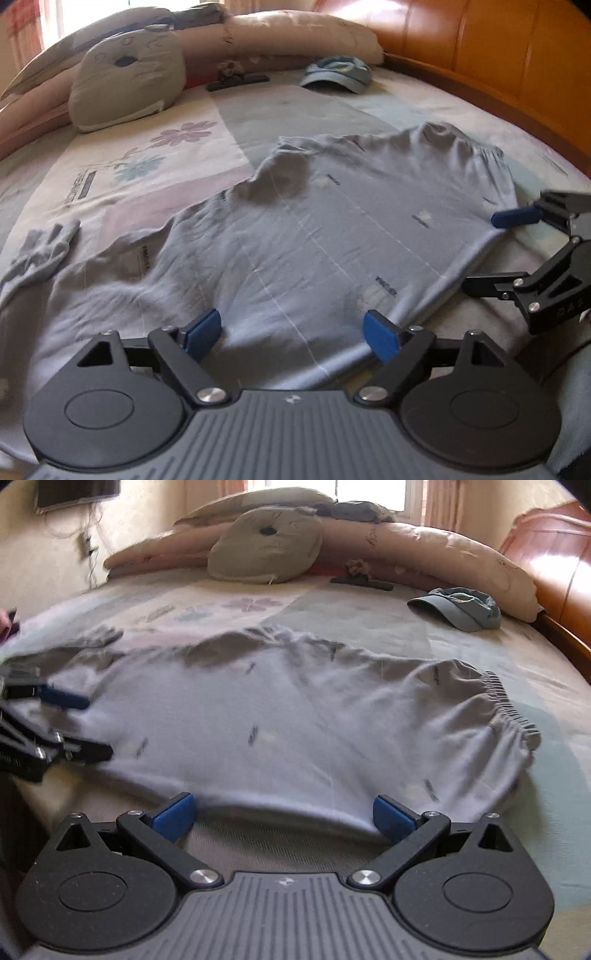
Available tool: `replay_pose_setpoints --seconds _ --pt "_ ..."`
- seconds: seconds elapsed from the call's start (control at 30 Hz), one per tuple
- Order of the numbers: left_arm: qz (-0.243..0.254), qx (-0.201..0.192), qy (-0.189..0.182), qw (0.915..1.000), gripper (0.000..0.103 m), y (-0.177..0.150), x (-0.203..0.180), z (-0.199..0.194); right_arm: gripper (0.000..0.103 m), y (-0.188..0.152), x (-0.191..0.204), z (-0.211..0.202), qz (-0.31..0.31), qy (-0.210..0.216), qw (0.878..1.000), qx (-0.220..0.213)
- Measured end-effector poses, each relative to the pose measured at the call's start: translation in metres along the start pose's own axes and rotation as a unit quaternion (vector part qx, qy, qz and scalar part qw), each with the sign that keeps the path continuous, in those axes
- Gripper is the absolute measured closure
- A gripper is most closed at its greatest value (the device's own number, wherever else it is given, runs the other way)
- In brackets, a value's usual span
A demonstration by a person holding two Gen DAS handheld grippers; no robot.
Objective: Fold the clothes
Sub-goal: 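Smooth the sweatpants flat with both open tools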
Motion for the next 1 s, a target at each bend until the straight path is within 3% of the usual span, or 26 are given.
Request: replay_pose_setpoints --seconds 0.07,0.13,0.3,0.37,0.5,0.67,0.8,1.0 --pt "0.000 -0.014 -0.010 0.9998 0.018 0.011 0.002 -0.003 0.000 0.006 -0.002 -0.003 -0.013 -0.005 1.000 0.010" --pt "-0.008 -0.029 0.015 0.9994 0.018 0.023 0.008 0.001 0.000 0.015 -0.010 -0.005 -0.012 -0.026 1.000 -0.011" --pt "-0.063 0.012 0.030 0.9975 0.018 0.017 0.023 0.019 0.000 0.018 -0.038 0.014 0.045 -0.046 0.998 -0.005" --pt "-0.067 0.008 0.034 0.9971 0.013 0.005 0.023 0.014 0.000 0.010 -0.043 0.015 0.063 -0.045 0.997 -0.007" --pt "-0.091 0.022 0.019 0.9954 0.012 0.004 0.031 0.002 0.000 -0.002 -0.044 0.014 0.084 -0.051 0.995 -0.020" --pt "-0.111 -0.022 0.036 0.9929 0.012 0.028 0.057 0.001 0.000 -0.001 -0.043 0.015 0.089 -0.061 0.994 -0.026" --pt "-0.160 0.009 0.034 0.9865 0.012 0.022 0.078 0.020 0.000 -0.002 -0.041 0.015 0.089 -0.067 0.993 -0.034" --pt "-0.123 -0.002 0.041 0.9915 0.011 -0.006 0.070 0.000 0.000 -0.003 -0.041 0.015 0.093 -0.071 0.992 -0.039"
Point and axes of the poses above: each gripper's, at about its wrist camera, not at the fingertips, and z roughly the way its jaws point, x to its left, y to its top, the point moved 2 cm from there along z, roughly the way its jaws point, and after that the axes turned 8 degrees about -z, right-handed, at the moved point
